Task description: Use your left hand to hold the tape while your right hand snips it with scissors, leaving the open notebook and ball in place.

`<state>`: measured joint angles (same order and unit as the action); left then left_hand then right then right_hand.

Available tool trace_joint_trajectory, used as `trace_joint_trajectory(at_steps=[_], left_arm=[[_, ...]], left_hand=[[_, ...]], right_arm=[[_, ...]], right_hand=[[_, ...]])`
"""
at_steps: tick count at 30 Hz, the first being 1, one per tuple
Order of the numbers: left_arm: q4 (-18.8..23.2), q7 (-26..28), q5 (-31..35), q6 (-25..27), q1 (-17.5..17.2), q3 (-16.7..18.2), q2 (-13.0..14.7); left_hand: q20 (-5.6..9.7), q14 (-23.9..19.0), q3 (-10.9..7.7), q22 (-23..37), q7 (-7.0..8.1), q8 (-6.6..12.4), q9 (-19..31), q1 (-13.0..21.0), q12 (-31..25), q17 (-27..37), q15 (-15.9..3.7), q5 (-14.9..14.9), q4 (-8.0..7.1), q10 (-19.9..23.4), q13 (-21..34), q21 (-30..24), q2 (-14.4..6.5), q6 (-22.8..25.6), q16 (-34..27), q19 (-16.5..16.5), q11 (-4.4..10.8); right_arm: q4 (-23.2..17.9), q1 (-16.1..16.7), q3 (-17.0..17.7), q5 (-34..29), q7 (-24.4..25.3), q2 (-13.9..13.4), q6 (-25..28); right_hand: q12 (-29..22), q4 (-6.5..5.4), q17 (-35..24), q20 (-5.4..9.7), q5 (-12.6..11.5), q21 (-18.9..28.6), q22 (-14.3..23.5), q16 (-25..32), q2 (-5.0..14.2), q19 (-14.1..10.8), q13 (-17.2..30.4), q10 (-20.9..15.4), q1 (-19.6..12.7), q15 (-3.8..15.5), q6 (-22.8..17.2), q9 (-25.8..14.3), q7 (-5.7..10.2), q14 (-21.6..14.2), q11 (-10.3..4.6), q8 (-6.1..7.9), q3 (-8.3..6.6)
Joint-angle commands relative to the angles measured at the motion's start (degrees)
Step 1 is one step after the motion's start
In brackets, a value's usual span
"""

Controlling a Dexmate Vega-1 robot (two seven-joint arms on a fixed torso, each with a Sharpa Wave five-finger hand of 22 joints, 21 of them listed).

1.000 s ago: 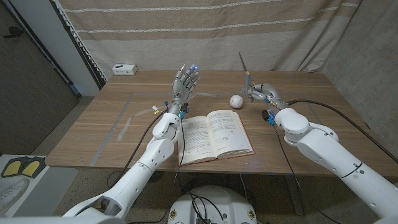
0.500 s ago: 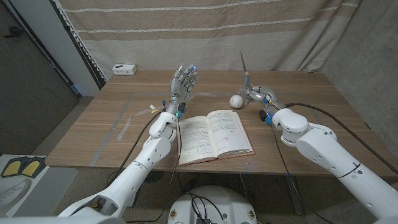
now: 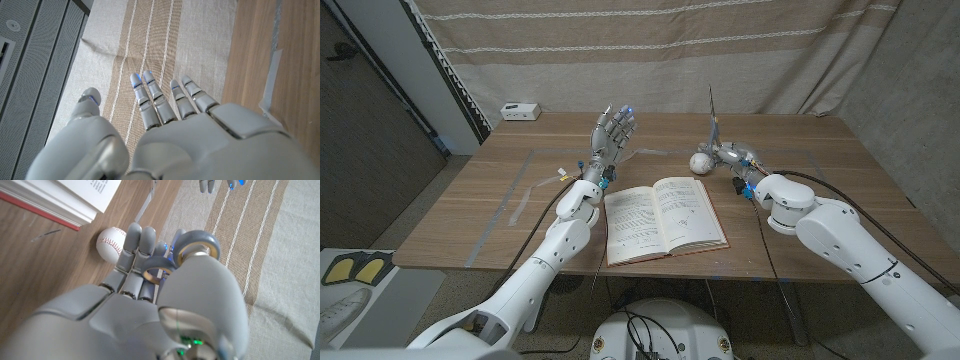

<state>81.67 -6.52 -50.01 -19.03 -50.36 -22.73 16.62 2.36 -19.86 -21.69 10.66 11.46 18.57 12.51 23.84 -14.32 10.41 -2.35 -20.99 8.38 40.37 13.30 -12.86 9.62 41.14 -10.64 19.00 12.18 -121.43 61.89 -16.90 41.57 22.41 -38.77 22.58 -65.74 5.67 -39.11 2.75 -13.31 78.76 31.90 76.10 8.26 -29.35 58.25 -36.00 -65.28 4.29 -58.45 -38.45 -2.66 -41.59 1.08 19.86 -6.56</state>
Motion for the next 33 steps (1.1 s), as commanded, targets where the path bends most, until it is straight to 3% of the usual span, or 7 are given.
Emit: trace_joint_trajectory(at_steps=[1, 10, 18, 22, 23, 29, 33], left_arm=[[-0.3, 0.3, 0.3, 0.4, 0.4, 0.2, 0.3], [0.5, 1.3, 0.6, 1.1, 0.1, 0.1, 0.6], [0.8, 1.4, 0.8, 1.7, 0.4, 0.1, 1.1], [0.7, 1.5, 0.8, 1.8, 0.5, 0.2, 1.1], [0.8, 1.6, 0.8, 1.8, 0.5, 0.2, 1.1], [1.2, 1.9, 0.6, 2.3, 0.3, 0.1, 1.3], [1.1, 2.2, 0.6, 2.6, 0.3, 0.2, 1.3]], left_hand=[[4.91, 0.3, 0.36, 0.2, -0.16, 0.11, 0.2, -0.2, 0.1, 0.0, -9.74, -0.3, -0.05, -0.1, 0.1, 0.3, 0.0, 0.5, 0.2, -0.4, 0.07], [4.92, 0.4, 0.66, 0.2, 0.04, -0.08, 0.0, -0.4, -0.2, 0.1, -9.72, -0.3, -0.10, 0.7, 0.1, 0.4, -0.1, 0.6, 0.0, -0.4, 0.05], [4.99, 0.5, 0.81, 0.2, 0.25, -0.16, 0.0, -0.4, -0.2, 0.1, -9.73, -0.4, -0.13, 1.1, 0.1, 0.4, -0.2, 0.7, 0.0, -0.4, 0.05], [5.02, 0.4, 0.96, 0.2, 0.17, -0.06, -0.1, -0.4, -0.3, 0.1, -9.72, -0.4, -0.15, 1.5, 0.1, 0.4, -0.2, 1.2, -0.1, -0.3, 0.04], [5.02, 0.4, 0.98, 0.2, 0.26, -0.05, -0.1, -0.5, -0.3, 0.1, -9.72, -0.4, -0.16, 1.6, 0.1, 0.4, -0.2, 1.3, -0.1, -0.3, 0.03], [5.03, 0.4, 1.13, 0.2, 0.36, 0.10, -0.2, -0.5, -0.4, 0.1, -9.73, -0.4, -0.17, 1.9, 0.0, 0.4, -0.3, 2.0, -0.2, -0.3, 0.04], [5.03, 0.4, 1.27, 0.2, 0.24, 0.25, -0.3, -0.4, -0.4, 0.1, -9.75, -0.5, -0.18, 2.2, 0.0, 0.4, -0.4, 2.8, -0.2, -0.3, 0.06]], right_arm=[[1.4, -0.8, 0.8, 8.1, -1.8, -0.4, -0.1], [4.8, -1.4, 1.9, 17.8, -7.3, -0.4, -0.5], [6.5, -1.9, 1.3, 20.7, -10.8, -1.1, -2.3], [7.0, -2.1, 1.0, 22.2, -11.7, -1.4, -2.6], [7.1, -2.1, 1.0, 22.5, -11.7, -1.5, -2.7], [8.2, -2.8, 0.8, 25.3, -13.8, -1.9, -2.3], [8.8, -3.1, 0.4, 25.9, -15.1, -2.3, -2.6]], right_hand=[[-0.4, 0.15, 0.0, 6.01, -0.6, 0.7, -0.8, 0.8, -1.15, 1.7, 0.6, -5.4, 0.1, 7.41, -0.9, -1.8, 0.23, 1.6, -6.92, 1.53, 0.88], [-0.5, 0.35, -0.1, 4.91, -2.1, 1.7, -2.8, 1.4, -2.88, 4.7, 0.8, -2.3, 1.3, 6.66, -2.8, -6.4, 0.16, 6.4, -5.73, 5.88, 2.88], [1.0, 0.16, 1.2, 4.79, -4.3, 2.5, -5.4, 0.5, -3.74, 7.9, -0.6, 2.9, 2.5, 6.50, -1.9, -12.8, 0.74, 11.9, -4.79, 11.13, 4.70], [0.3, 0.28, 1.2, 4.84, -5.8, 3.4, -7.3, 1.1, -3.73, 8.6, -0.4, 3.9, 2.6, 6.90, -1.9, -18.7, 0.27, 13.1, -4.98, 16.02, 5.46], [-0.3, 0.25, 1.2, 4.74, -6.2, 3.8, -7.9, 1.4, -3.69, 8.7, 0.0, 4.1, 2.7, 6.87, -1.8, -20.8, 0.36, 13.1, -5.11, 17.75, 5.75], [-6.2, 0.00, 0.6, 4.16, -7.5, 5.3, -10.1, 3.2, -3.90, 9.3, 7.8, 5.0, 3.5, 6.87, 0.0, -26.2, 1.31, 13.2, -6.32, 22.05, 7.05], [-9.7, -0.33, 0.4, 3.93, -8.1, 6.2, -11.4, 4.0, -4.19, 9.4, 12.0, 6.5, 4.4, 7.00, 1.3, -27.5, 1.66, 13.7, -6.33, 23.44, 8.02]])
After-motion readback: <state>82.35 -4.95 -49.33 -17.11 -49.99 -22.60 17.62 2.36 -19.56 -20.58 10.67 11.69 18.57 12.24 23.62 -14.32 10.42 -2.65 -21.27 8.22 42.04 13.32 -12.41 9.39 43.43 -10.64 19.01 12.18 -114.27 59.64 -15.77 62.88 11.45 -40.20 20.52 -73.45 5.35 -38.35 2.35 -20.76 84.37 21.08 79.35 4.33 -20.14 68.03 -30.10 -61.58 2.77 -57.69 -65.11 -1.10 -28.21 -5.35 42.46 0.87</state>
